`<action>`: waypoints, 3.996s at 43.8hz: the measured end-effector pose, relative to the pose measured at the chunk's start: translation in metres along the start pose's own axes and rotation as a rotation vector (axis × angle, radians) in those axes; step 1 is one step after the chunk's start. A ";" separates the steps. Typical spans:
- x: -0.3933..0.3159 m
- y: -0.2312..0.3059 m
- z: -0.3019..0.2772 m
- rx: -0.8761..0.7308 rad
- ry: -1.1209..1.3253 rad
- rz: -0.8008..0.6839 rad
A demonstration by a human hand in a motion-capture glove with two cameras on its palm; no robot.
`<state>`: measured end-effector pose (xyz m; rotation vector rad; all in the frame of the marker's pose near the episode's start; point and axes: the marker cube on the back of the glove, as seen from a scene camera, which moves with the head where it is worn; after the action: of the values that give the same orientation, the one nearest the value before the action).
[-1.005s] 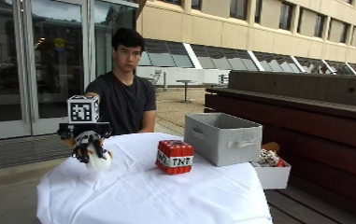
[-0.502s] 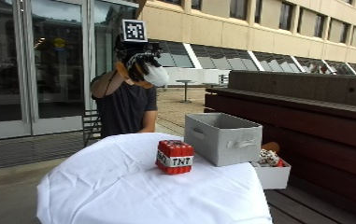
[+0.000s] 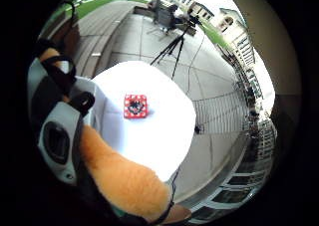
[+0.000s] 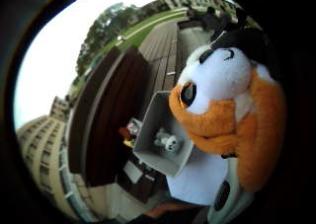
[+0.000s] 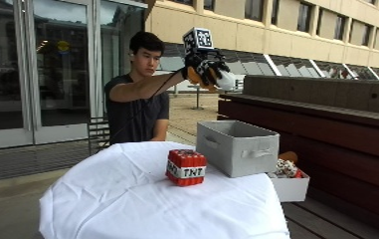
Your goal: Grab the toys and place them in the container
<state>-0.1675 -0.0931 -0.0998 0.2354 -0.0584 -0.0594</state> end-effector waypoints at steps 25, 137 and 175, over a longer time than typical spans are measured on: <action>-0.103 0.016 0.089 -0.257 -0.144 -0.200; 0.151 0.007 0.093 -0.099 0.058 0.208; -0.134 0.023 0.111 -0.177 -0.100 -0.171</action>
<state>-0.3068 -0.0876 0.0066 0.0594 -0.1319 -0.2454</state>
